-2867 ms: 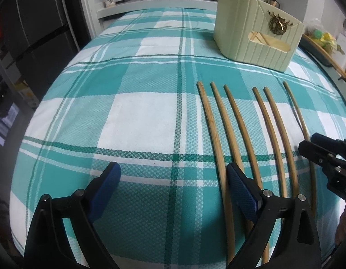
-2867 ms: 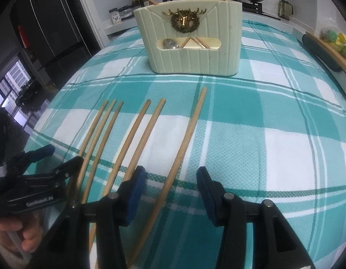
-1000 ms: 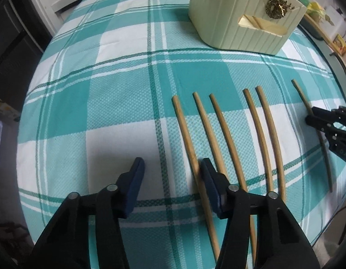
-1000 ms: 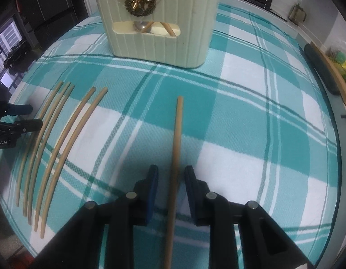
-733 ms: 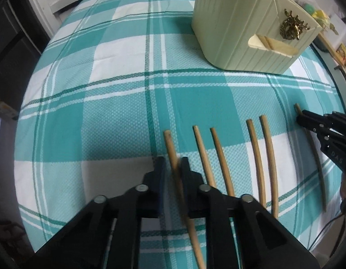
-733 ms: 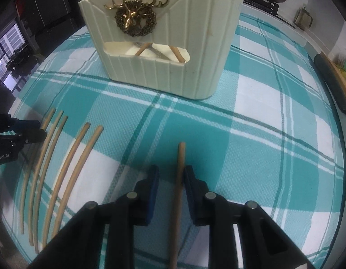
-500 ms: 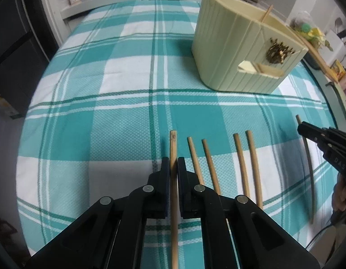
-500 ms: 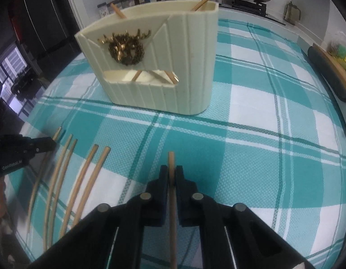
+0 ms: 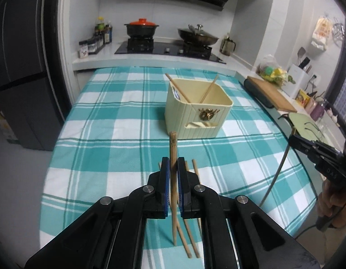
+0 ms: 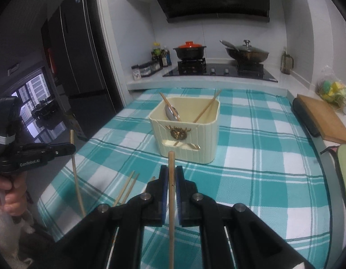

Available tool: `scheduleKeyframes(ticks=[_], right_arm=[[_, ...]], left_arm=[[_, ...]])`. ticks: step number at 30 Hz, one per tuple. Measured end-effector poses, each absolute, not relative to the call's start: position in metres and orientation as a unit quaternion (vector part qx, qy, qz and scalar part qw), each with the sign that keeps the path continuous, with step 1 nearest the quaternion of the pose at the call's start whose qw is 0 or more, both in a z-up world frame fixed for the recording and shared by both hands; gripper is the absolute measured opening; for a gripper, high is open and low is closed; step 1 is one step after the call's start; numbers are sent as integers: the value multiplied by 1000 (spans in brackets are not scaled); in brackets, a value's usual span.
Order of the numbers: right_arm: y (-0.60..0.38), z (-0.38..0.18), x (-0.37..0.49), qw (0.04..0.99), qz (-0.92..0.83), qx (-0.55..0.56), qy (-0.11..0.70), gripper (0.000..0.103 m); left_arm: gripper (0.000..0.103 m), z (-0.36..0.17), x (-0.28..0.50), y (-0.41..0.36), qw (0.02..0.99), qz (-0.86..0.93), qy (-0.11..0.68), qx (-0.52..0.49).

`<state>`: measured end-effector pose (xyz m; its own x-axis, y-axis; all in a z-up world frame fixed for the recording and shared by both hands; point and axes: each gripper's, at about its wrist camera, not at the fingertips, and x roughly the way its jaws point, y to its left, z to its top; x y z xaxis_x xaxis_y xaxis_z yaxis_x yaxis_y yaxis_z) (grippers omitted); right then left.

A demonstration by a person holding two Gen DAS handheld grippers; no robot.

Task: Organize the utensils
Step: 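Carry chopstick in left tool and chopstick in right tool over the holder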

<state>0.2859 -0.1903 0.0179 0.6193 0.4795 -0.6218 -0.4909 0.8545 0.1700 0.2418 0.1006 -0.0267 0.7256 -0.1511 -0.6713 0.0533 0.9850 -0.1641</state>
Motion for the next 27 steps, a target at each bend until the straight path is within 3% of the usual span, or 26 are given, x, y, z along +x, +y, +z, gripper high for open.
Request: scheduleKeyframes(ticks=[11,27], right_arm=[[-204,63,243,932,261,-9,250,7],[-202,122,286,951,245,-27,185,6]], left_arm=[[5,6,220,94,944,-59,315,-78],[5,82,277,93,963,-55,254,-65]])
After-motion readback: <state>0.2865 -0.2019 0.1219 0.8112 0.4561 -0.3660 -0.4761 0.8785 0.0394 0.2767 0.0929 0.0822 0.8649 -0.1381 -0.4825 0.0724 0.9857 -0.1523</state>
